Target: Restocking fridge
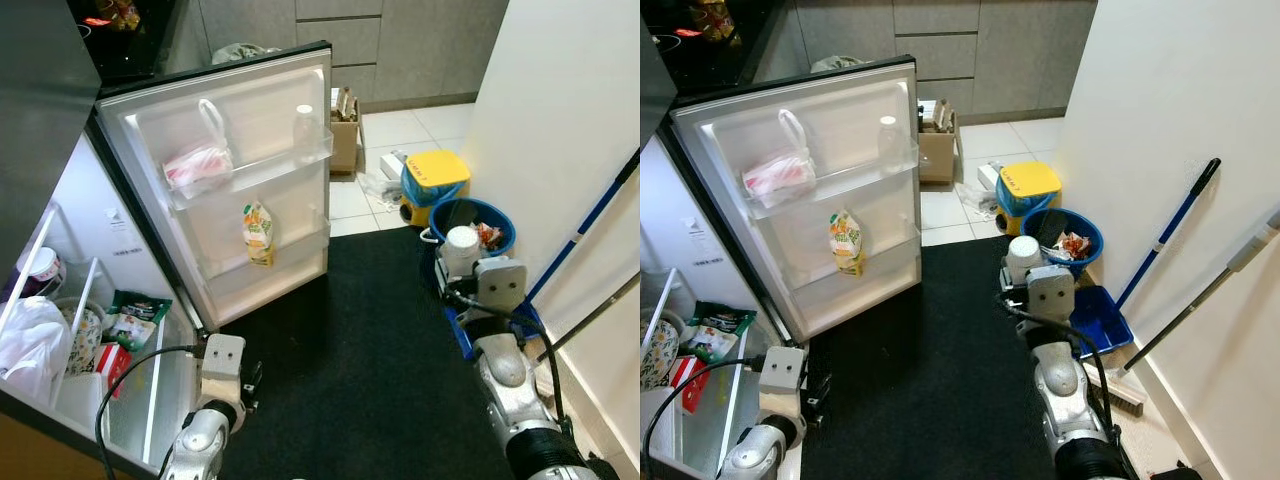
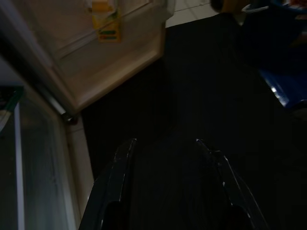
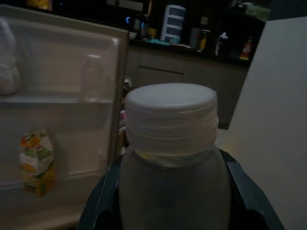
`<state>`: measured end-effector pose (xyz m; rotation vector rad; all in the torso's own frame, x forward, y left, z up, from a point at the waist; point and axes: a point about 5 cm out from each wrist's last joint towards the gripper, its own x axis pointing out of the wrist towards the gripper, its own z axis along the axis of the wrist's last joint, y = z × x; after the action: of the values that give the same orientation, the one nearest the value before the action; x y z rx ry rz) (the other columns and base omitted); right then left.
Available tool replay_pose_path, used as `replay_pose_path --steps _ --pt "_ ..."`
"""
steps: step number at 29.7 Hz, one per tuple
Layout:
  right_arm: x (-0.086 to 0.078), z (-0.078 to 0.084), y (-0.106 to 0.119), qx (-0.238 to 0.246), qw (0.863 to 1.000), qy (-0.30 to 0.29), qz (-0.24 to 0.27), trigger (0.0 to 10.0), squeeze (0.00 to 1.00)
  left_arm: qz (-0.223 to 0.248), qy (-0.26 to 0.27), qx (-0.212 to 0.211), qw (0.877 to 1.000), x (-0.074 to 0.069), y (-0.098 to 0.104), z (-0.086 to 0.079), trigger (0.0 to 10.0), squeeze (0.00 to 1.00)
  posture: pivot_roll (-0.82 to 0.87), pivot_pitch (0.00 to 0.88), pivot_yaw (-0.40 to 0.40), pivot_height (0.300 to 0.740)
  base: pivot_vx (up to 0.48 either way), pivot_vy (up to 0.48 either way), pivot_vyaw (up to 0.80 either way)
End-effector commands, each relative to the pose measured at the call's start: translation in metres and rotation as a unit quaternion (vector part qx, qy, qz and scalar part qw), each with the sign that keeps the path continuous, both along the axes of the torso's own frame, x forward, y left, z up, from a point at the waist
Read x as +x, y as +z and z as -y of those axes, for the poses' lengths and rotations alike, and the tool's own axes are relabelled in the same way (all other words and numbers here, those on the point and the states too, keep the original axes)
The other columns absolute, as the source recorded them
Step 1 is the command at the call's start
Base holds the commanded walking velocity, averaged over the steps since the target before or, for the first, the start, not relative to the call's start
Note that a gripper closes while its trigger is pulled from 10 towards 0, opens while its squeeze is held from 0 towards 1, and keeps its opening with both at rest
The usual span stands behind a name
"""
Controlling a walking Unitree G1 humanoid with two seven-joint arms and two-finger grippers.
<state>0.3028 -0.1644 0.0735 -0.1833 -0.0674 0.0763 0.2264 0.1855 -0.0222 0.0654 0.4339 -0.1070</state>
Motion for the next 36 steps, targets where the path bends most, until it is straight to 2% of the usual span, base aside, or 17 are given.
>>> replay_pose_path --steps 1,10,36 --pt "0.0027 0.0 0.0094 0.007 1.0 -0.001 0.016 10.0 0.0 -0.01 -0.005 -0.007 1.0 -0.0027 -0.0029 0.0058 10.0 0.0 0.0 0.0 -0.01 0.74 0.0 0.0 0.0" --pt "0.002 0.0029 0.0107 0.007 1.0 -0.006 0.01 10.0 0.0 -0.007 -0.02 -0.007 1.0 -0.0025 -0.0014 0.011 10.0 0.0 0.0 0.0 -0.012 0.74 0.0 0.0 0.0" --pt "-0.0004 0.0035 0.0096 0.002 1.0 -0.005 -0.002 10.0 0.0 -0.007 -0.018 -0.008 1.0 -0.0002 -0.0004 0.0136 10.0 0.0 0.0 0.0 -0.015 0.74 0.404 0.0 0.0"
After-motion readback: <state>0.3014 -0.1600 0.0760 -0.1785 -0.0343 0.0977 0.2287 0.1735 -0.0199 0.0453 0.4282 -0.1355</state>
